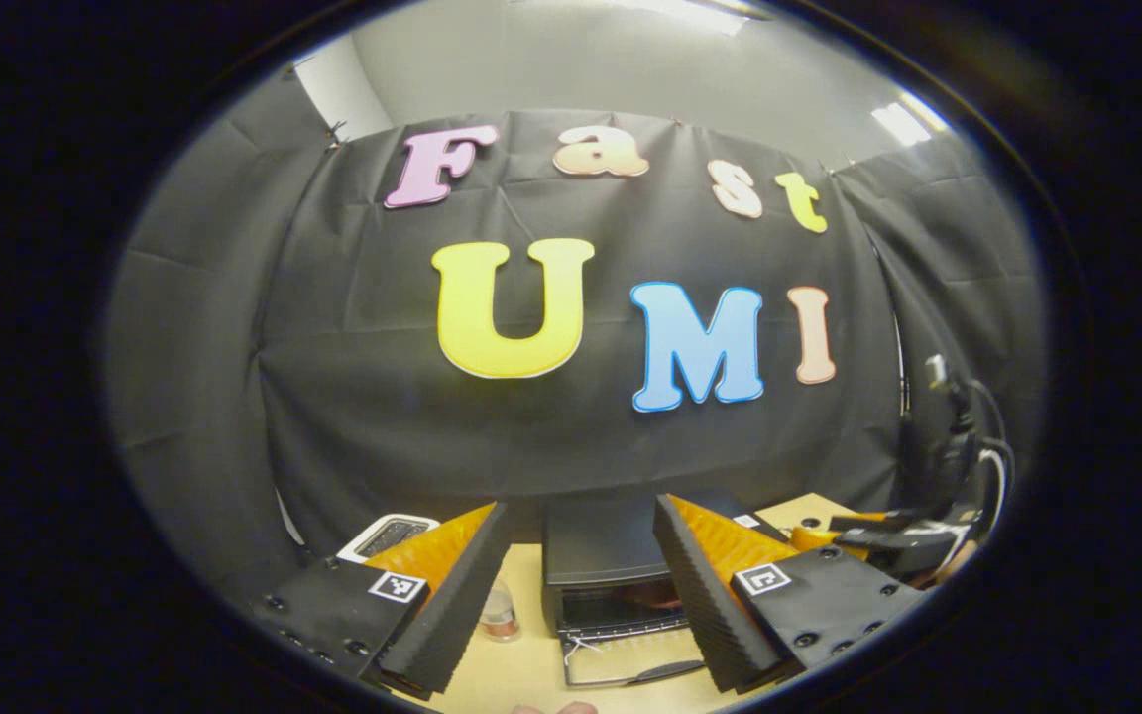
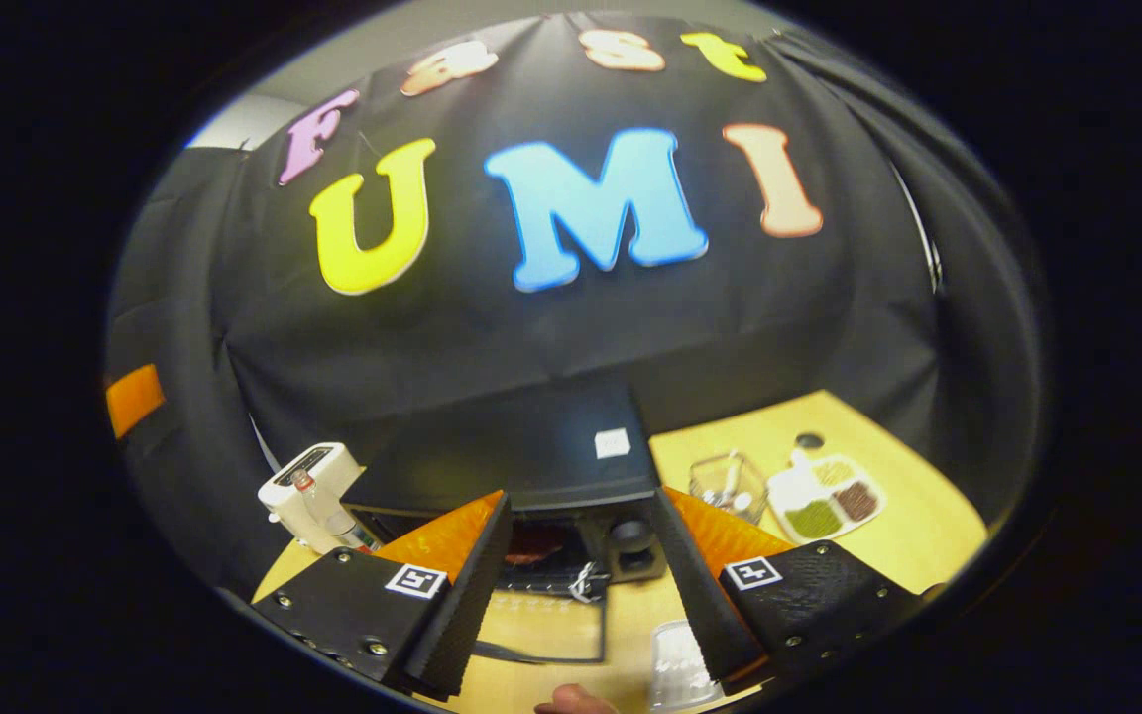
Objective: Open the electric oven with the left hand, put the food in, and close the electric oven.
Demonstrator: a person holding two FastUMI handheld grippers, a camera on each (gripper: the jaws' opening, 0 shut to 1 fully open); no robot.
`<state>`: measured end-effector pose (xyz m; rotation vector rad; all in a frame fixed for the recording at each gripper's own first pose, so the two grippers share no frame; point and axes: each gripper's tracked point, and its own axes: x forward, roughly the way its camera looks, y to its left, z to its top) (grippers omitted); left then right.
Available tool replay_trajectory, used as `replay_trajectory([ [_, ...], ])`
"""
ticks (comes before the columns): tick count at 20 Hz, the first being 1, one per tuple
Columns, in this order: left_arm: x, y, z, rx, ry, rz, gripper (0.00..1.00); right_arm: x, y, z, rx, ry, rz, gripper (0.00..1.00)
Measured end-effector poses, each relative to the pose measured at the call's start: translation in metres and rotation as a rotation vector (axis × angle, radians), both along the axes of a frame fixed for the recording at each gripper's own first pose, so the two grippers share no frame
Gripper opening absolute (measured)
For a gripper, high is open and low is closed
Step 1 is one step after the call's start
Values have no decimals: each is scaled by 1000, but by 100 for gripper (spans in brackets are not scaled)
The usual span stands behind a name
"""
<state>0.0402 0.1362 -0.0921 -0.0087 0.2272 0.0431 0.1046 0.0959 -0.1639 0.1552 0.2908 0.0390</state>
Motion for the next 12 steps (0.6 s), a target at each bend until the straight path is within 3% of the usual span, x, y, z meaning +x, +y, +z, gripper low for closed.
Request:
replay_trajectory([
  [2, 3, -12, 6, -4, -17, 0, 94, -15, -23, 38, -56, -71, -34, 87],
  [6, 7, -28, 34, -17, -90, 27, 100, -43, -56, 109, -117, -216, -79, 87],
  [9, 8, -41, 37, -9, -105, 32, 100, -54, -67, 132, -78, -241, -99, 87],
  [11, 8, -53, 23, -12, -60, 25, 91, -60, -75, 137, -78, -247, -104, 90],
  [12, 8, -59, 8, -20, -16, 23, 91, -61, -79, 137, -85, -246, -104, 92],
])
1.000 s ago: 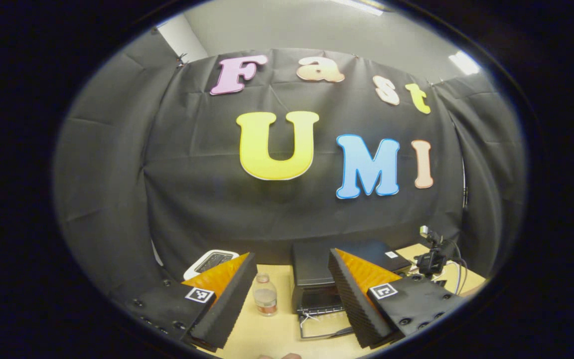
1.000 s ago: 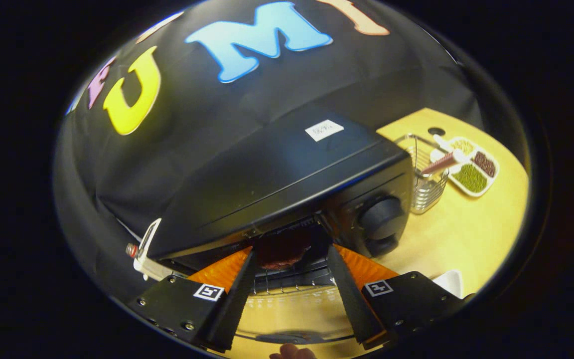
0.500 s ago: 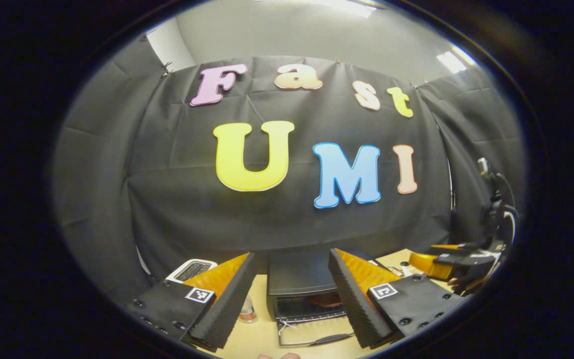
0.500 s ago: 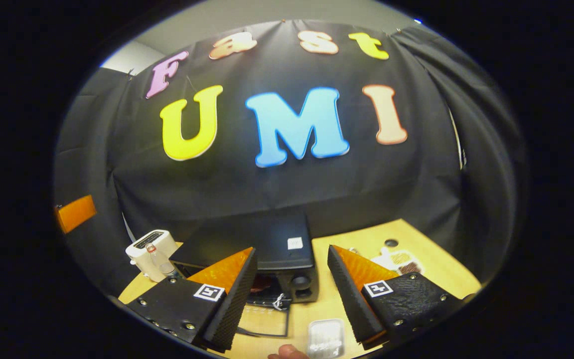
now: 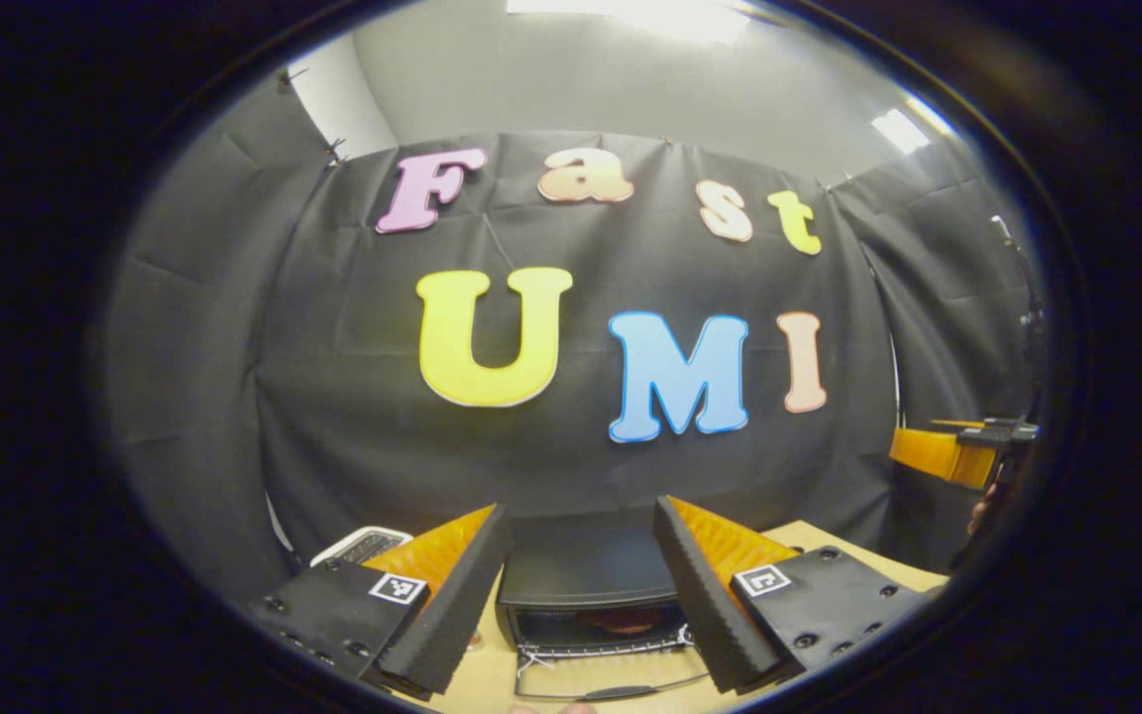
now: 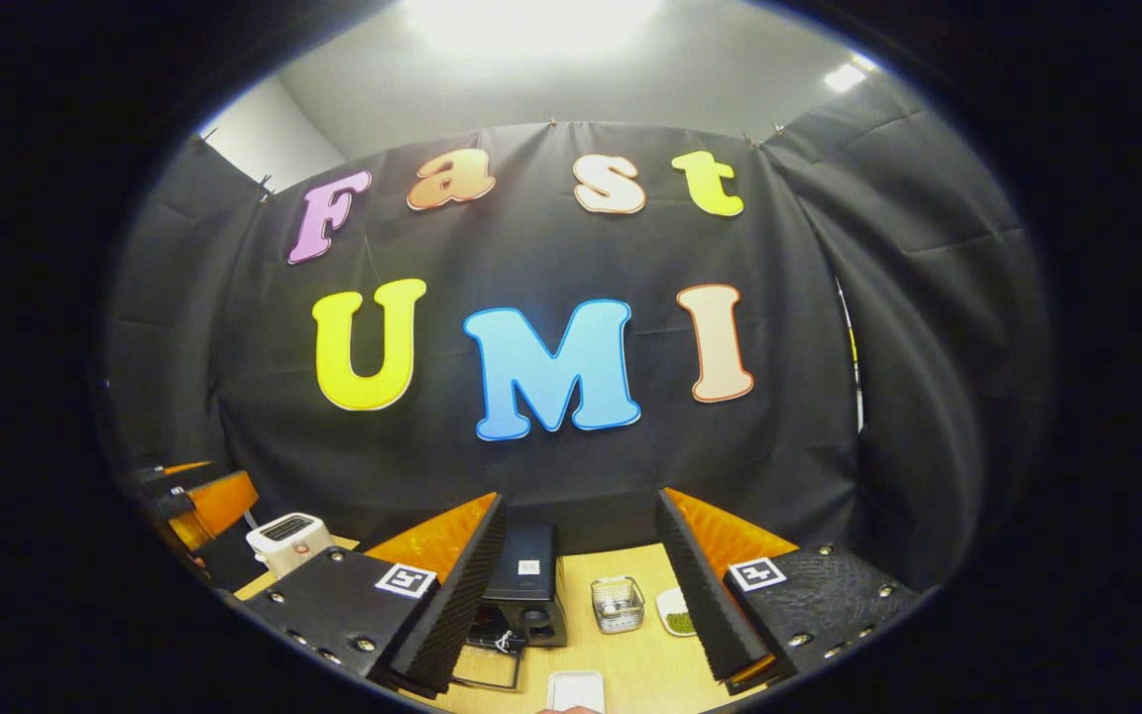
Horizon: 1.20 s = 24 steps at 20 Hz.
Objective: Open the electric oven with the left hand, put the food in, and close the electric oven.
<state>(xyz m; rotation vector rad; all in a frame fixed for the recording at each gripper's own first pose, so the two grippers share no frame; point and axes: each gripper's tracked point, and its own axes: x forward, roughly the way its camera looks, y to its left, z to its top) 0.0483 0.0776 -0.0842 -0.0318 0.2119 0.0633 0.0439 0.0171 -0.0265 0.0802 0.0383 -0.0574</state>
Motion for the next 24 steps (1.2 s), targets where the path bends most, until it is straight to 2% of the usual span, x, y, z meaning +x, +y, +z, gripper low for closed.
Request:
replay_trajectory([
  [2, -1, -11, -35, -35, 92, -10, 91, -2, -5, -4, -9, 11, -2, 92],
  [3, -3, -15, -49, -53, 138, -12, 100, -2, -7, -5, -12, 12, -2, 92],
  [4, -4, -16, -64, -64, 173, -10, 92, -2, -10, -4, -18, 10, -4, 92],
  [6, -10, -21, -104, -73, 265, -14, 92, -5, -18, -7, -31, 11, -6, 94],
  [7, -14, -20, -127, -74, 318, -13, 100, -7, -20, -9, -32, 15, -4, 95],
  [8, -19, -20, -146, -81, 363, -12, 92, -10, -22, -11, -26, 23, -5, 95],
  [9, -23, -20, -165, -93, 408, -13, 100, -10, -24, -13, -21, 27, -9, 95],
  [12, -39, -27, -211, -126, 549, -12, 98, -14, -32, -19, -13, 39, -22, 95],
  [13, -43, -29, -225, -124, 581, -12, 100, -15, -35, -22, -8, 50, -25, 95],
  [17, -54, -32, -270, -103, 693, -22, 98, -14, -50, -38, -6, 88, -49, 95],
  [19, -63, -37, -290, -111, 765, -33, 100, -16, -54, -43, 1, 99, -63, 95],
  [20, -66, -39, -300, -116, 796, -37, 100, -17, -57, -45, 8, 106, -70, 100],
  [21, -70, -43, -310, -122, 832, -51, 100, -21, -58, -51, 12, 112, -76, 95],
  [23, -81, -51, -329, -127, 916, -82, 98, -23, -56, -55, 29, 125, -60, 95],
  [24, -85, -51, -337, -119, 950, -90, 100, -23, -54, -55, 35, 129, -51, 96],
])
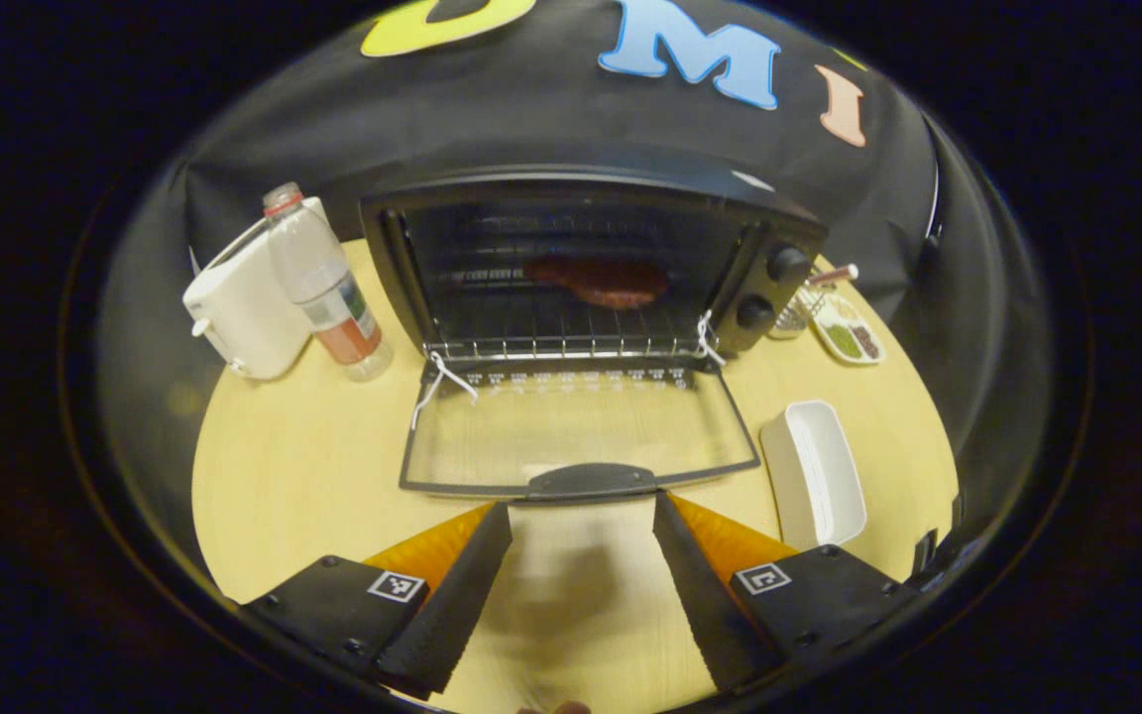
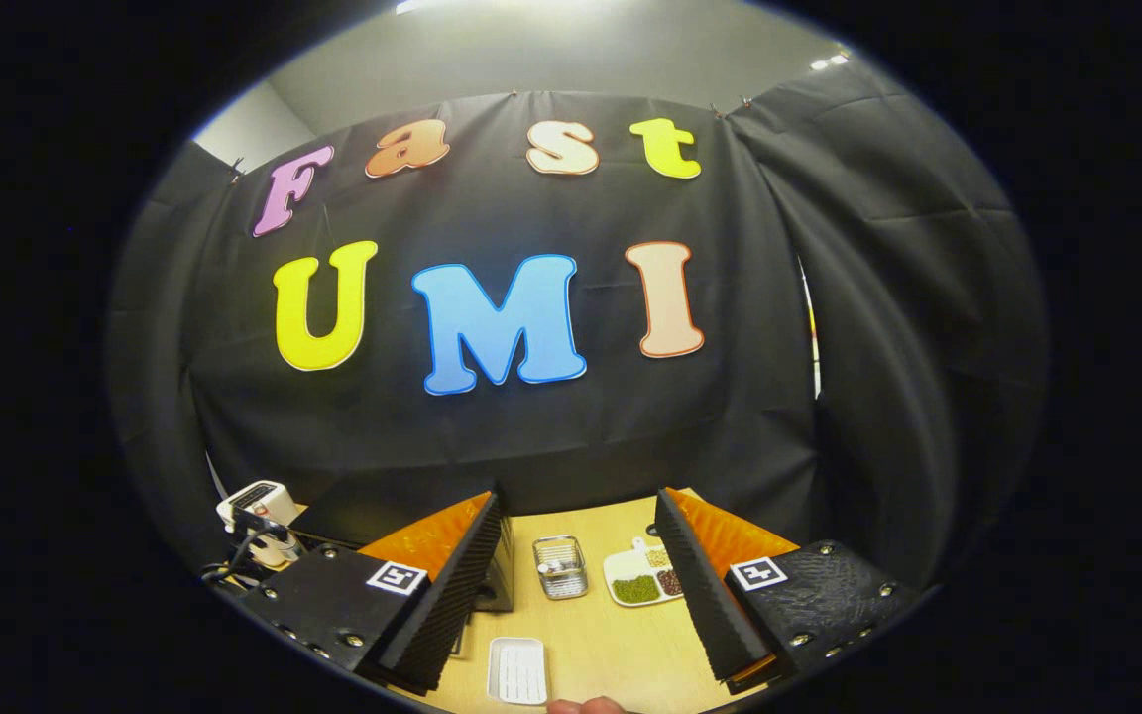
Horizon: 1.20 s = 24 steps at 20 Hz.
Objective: Open the electric oven with the left hand, put the food in, and close the electric oven.
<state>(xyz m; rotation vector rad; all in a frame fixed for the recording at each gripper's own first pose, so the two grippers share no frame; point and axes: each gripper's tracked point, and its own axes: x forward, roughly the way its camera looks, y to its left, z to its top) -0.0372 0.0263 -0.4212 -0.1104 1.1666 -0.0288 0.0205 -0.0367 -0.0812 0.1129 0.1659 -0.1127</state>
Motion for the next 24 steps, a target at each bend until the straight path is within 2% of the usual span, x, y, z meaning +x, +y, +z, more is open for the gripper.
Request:
replay_trajectory([
  [2, -5, -2, -15, -5, 56, 1, 94, 2, -4, -3, -8, 3, -3, 96],
  [5, -3, -3, -30, -15, 108, 11, 100, 6, -4, -5, -11, 11, -2, 96],
  [8, 0, -4, -40, -9, 138, -8, 98, 8, -5, -4, -7, 17, -5, 96],
  [11, -4, -5, -53, -8, 181, -2, 100, 7, -9, -5, -12, 21, -18, 95],
  [15, -2, -5, -62, -12, 216, 26, 98, 5, -12, -9, -17, 32, -30, 96],
  [16, -1, -3, -66, 1, 220, 18, 100, 4, -13, -11, -24, 37, -40, 96],
  [18, 0, -3, -69, 20, 225, -2, 98, 3, -15, -15, -34, 44, -55, 96],
  [23, 0, -3, -70, 25, 238, 4, 100, 4, -9, -19, -36, 57, -39, 95],
  [24, 0, -3, -69, 23, 236, 12, 98, 4, -7, -20, -35, 60, -36, 95],
])
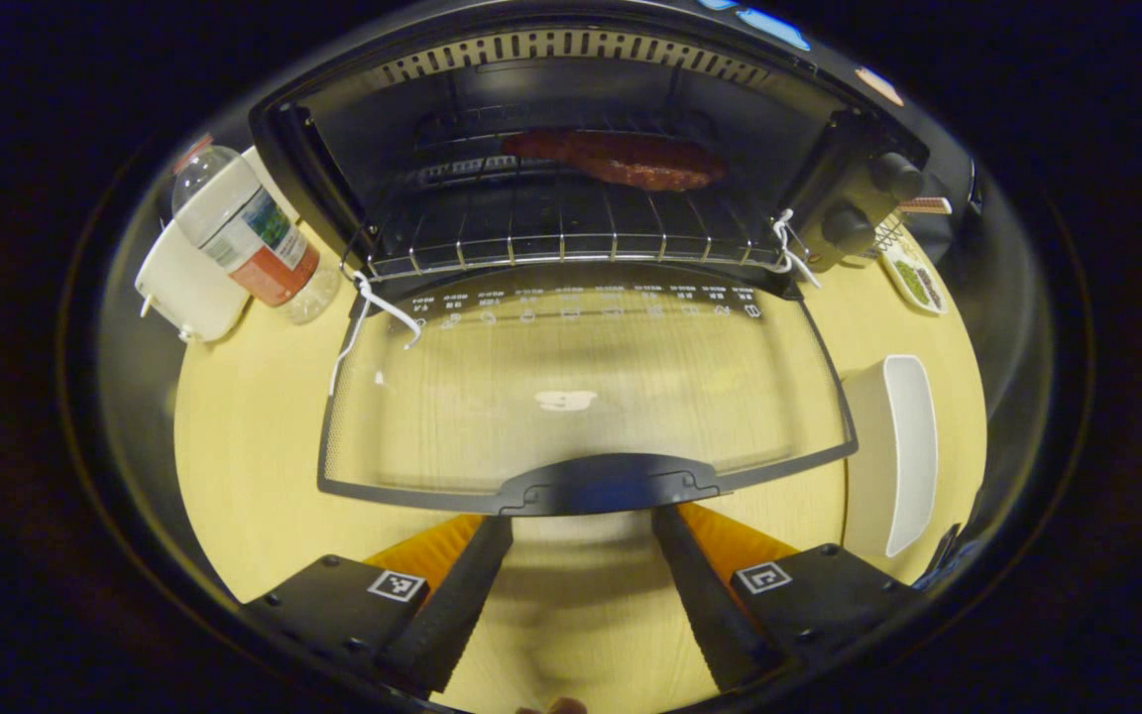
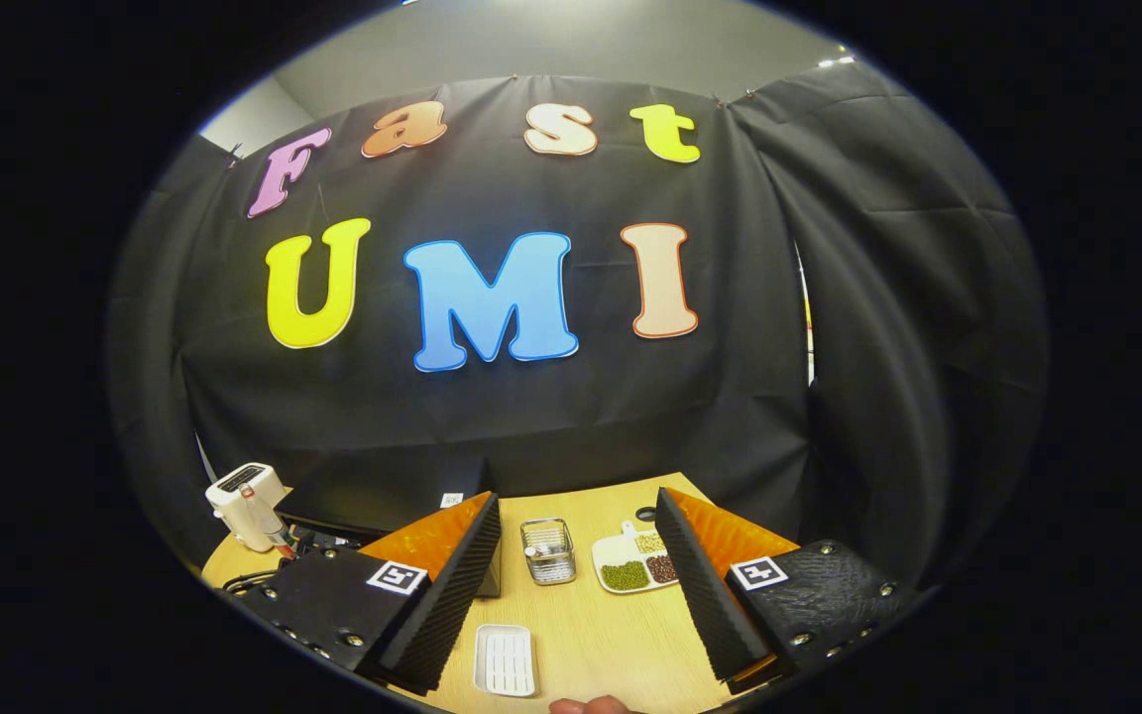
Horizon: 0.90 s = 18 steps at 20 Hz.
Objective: Open the electric oven with the left hand, put the food in, and close the electric oven.
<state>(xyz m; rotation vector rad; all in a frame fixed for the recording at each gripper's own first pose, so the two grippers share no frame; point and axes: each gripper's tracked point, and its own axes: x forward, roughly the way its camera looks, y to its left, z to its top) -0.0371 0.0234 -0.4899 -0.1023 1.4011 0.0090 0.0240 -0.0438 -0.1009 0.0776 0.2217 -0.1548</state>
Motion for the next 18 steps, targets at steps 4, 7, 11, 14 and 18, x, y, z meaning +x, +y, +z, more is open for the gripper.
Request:
replay_trajectory([
  [4, 0, 0, 15, 4, -56, -4, 98, -1, 3, 2, -13, -6, 4, 95],
  [7, 0, 0, 33, -13, -103, 13, 98, -1, 4, 3, -12, -10, 2, 95],
  [11, 6, 1, 56, -17, -168, 12, 98, 0, 7, 3, 5, -8, 11, 95],
  [14, 10, 1, 68, -31, -205, 30, 99, 1, 9, 4, 7, -11, 21, 95],
  [18, 16, 3, 76, -20, -240, 35, 98, 0, 8, 3, 10, -13, 24, 95],
])
